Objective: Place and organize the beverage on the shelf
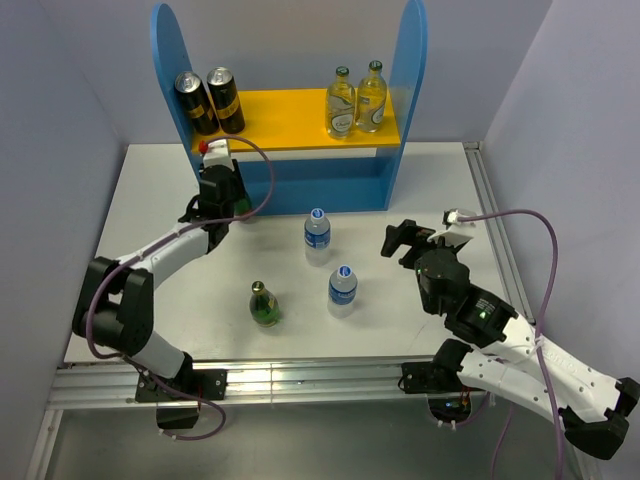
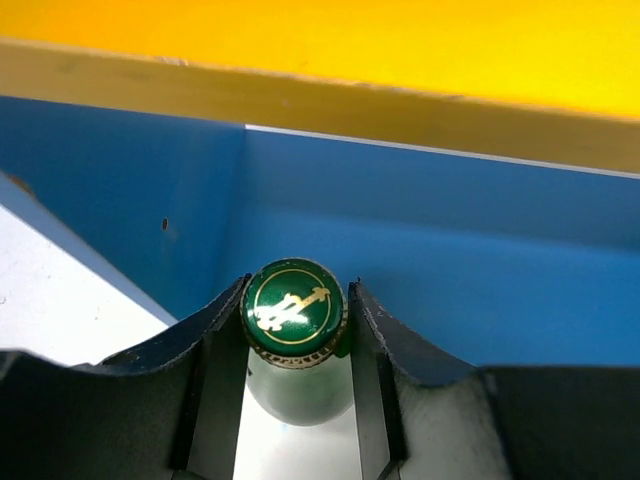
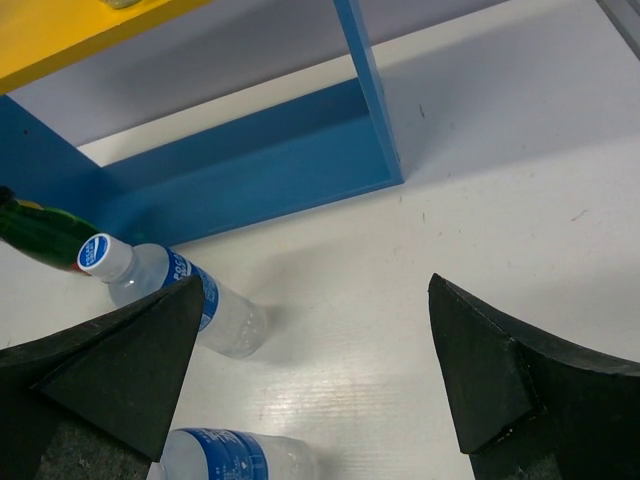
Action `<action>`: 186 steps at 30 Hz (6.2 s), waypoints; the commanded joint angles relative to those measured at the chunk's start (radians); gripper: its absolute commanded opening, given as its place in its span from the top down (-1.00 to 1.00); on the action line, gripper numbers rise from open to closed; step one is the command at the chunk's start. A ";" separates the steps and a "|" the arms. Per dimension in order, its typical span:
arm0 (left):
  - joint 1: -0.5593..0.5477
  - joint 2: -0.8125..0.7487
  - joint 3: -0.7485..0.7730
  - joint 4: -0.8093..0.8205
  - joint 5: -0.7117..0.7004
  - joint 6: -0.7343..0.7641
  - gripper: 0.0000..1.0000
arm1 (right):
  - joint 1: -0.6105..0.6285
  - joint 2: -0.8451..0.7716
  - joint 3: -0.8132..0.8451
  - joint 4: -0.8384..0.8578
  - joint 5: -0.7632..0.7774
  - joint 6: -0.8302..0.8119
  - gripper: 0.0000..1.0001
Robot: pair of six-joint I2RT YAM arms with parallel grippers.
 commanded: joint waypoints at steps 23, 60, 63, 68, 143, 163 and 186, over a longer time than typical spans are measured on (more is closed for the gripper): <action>0.020 0.274 0.234 0.310 -0.106 0.090 0.99 | 0.001 0.033 -0.011 0.059 0.010 0.011 -1.00; -0.291 -0.476 -0.043 -0.475 -0.253 -0.207 -0.99 | 0.000 0.059 -0.031 0.071 -0.010 0.025 -1.00; -0.428 -0.566 -0.108 -0.616 -0.342 -0.321 -0.99 | 0.000 0.063 -0.032 0.073 -0.013 0.025 -1.00; -0.667 -0.706 -0.241 -0.758 -0.400 -0.566 -0.99 | 0.000 0.071 -0.032 0.074 -0.009 0.027 -1.00; -0.358 -0.280 -0.076 0.027 -0.322 -0.059 0.99 | -0.013 0.126 -0.037 0.088 -0.021 0.030 -1.00; -0.200 0.130 0.227 0.220 -0.228 0.047 0.99 | -0.013 0.126 -0.040 0.088 -0.023 0.031 -1.00; -0.147 0.340 0.306 0.483 -0.316 0.115 0.99 | -0.019 0.183 -0.029 0.096 -0.032 0.028 -1.00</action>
